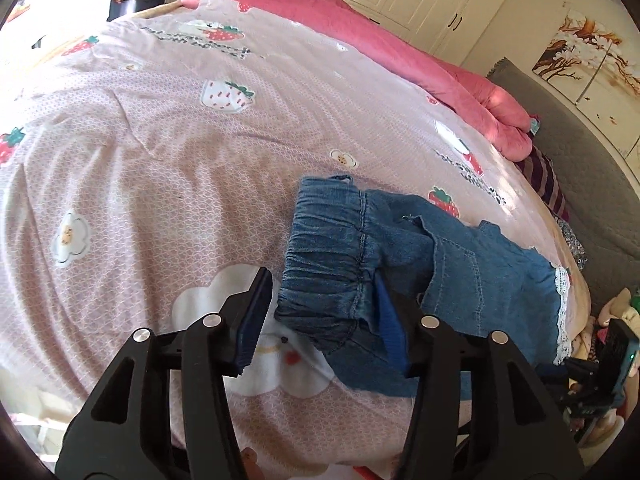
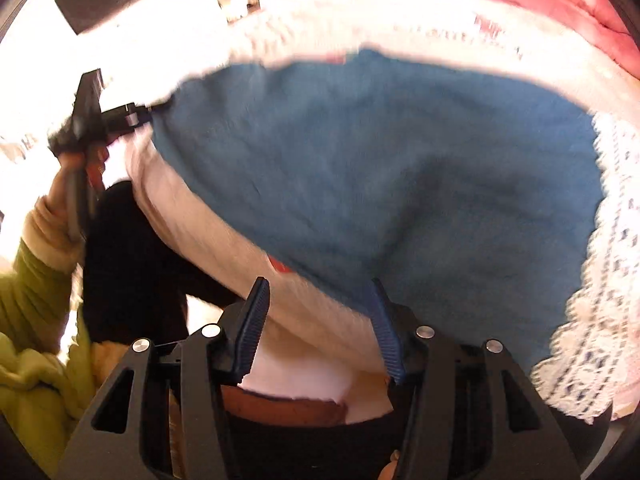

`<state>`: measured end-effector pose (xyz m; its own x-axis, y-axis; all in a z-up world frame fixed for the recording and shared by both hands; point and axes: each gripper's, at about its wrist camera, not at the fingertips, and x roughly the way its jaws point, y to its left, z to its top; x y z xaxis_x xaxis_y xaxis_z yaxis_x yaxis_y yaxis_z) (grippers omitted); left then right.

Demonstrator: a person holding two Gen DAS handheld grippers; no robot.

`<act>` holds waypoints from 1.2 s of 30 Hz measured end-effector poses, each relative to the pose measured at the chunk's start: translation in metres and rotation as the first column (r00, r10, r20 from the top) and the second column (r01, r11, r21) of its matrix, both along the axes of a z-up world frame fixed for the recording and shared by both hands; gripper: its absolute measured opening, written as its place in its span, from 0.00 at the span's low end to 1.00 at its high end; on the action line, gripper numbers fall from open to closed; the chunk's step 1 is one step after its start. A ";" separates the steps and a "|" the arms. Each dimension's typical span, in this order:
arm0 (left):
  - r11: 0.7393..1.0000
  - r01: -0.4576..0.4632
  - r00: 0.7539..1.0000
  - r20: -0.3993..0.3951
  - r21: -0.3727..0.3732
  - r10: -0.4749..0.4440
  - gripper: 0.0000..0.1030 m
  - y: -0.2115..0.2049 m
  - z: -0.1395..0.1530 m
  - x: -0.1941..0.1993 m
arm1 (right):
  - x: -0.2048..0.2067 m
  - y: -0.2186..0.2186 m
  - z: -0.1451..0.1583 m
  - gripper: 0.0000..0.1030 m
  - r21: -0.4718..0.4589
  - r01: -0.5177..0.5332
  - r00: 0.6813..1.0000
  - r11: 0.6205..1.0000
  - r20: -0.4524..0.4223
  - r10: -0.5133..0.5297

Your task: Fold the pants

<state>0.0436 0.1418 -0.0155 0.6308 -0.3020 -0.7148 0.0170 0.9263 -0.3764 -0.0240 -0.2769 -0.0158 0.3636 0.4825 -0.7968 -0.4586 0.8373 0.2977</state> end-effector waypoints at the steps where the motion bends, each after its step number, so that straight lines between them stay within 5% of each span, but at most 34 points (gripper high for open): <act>1: 1.000 -0.006 1.000 0.005 0.008 0.006 0.47 0.000 0.003 -0.003 | 0.000 -0.004 0.006 0.48 -0.003 0.016 1.000 1.000 0.024 -0.016; 5: 0.996 -0.028 0.997 0.067 0.081 0.023 0.55 -0.005 0.027 -0.018 | 0.008 -0.017 0.011 0.48 -0.008 0.083 0.995 0.997 0.055 -0.082; 11: 0.991 0.107 0.981 0.151 0.076 -0.118 0.77 -0.058 0.059 -0.012 | 0.026 -0.060 0.007 0.48 0.038 0.244 0.969 0.969 0.041 -0.245; 17: 0.948 0.303 0.945 0.098 0.095 -0.312 0.77 -0.152 0.041 0.016 | 0.045 -0.095 0.012 0.52 0.067 0.386 0.918 0.920 0.067 -0.391; 22: 0.915 0.315 0.944 0.020 0.251 -0.330 0.77 -0.181 0.002 0.021 | 0.063 -0.123 -0.006 0.54 0.050 0.476 0.879 0.878 0.013 -0.477; 25: 0.919 0.288 0.956 -0.026 0.271 -0.292 0.77 -0.165 -0.018 0.024 | 0.068 -0.127 -0.019 0.54 0.064 0.478 0.878 0.876 -0.009 -0.479; 29: 0.927 0.280 0.957 0.002 0.248 -0.290 0.77 -0.154 -0.020 0.021 | 0.066 -0.106 -0.011 0.61 -0.026 0.458 0.888 0.888 0.045 -0.457; 36: 0.937 0.260 0.949 0.116 0.233 -0.292 0.84 -0.147 -0.002 0.008 | 0.098 -0.039 0.035 0.65 0.046 0.261 0.960 0.964 0.092 -0.264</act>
<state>0.0515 -0.0053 -0.0172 0.6468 -0.3309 -0.6871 0.3234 0.9350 -0.1458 0.0743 -0.3158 0.0191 0.5557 0.3852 -0.7368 -0.2520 0.9225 0.2922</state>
